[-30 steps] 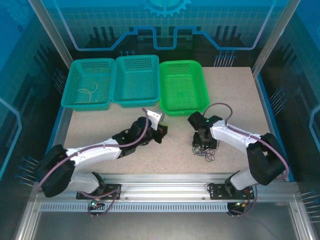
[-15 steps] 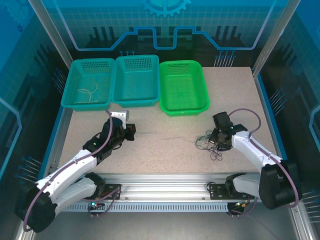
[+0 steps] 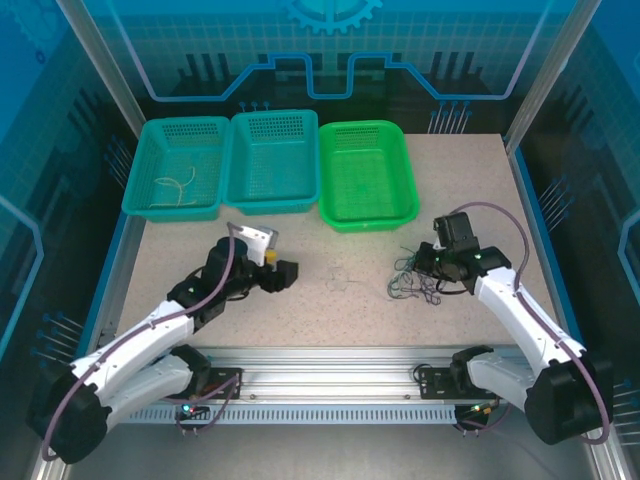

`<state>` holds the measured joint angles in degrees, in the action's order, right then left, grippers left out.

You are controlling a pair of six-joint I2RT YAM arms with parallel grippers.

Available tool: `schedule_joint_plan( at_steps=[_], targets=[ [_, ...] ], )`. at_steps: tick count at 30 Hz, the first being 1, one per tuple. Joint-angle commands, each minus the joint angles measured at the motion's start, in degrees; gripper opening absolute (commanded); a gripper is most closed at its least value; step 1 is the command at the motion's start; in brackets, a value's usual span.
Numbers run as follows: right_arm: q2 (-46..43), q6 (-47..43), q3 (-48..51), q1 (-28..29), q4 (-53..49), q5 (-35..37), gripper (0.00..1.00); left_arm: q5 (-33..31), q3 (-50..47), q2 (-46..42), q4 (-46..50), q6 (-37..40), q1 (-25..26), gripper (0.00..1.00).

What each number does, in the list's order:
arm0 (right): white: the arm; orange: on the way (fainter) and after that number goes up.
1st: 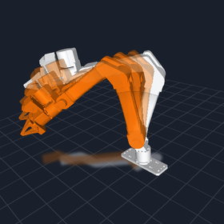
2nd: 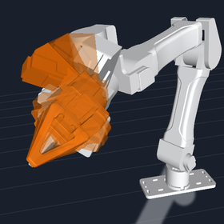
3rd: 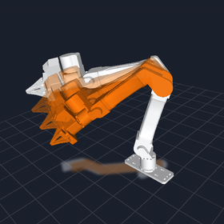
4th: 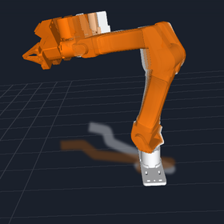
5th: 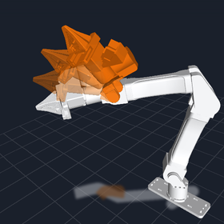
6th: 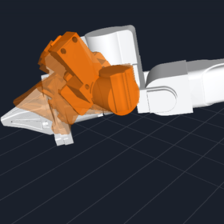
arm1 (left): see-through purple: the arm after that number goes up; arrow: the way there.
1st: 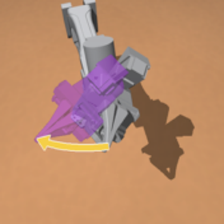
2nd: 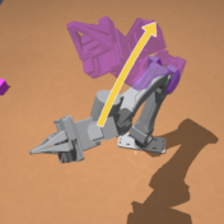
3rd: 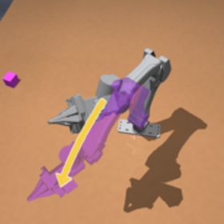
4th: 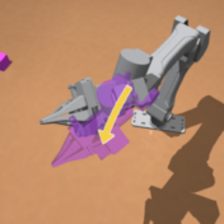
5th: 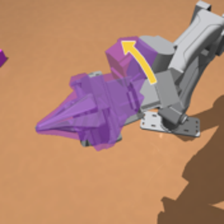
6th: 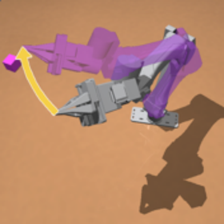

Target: Untangle the cables

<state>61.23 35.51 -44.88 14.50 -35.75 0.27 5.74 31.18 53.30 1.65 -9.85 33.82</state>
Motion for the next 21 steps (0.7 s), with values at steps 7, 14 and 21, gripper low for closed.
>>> schedule_joint_plan(
  at_steps=[7,14,21],
  targets=[
    [1.14,-5.10,-8.28,2.96,-2.98,-7.55,0.00,2.81,18.56,28.47,-4.29,23.91,16.97,0.85],
    [-0.24,-5.16,-8.45,3.29,-4.11,-7.39,0.00,0.97,31.76,48.43,2.14,40.46,17.59,0.97],
    [-0.41,-2.77,-9.75,3.25,-5.50,-3.40,0.00,9.99,36.40,54.50,4.55,37.23,17.69,0.91]
  ],
)
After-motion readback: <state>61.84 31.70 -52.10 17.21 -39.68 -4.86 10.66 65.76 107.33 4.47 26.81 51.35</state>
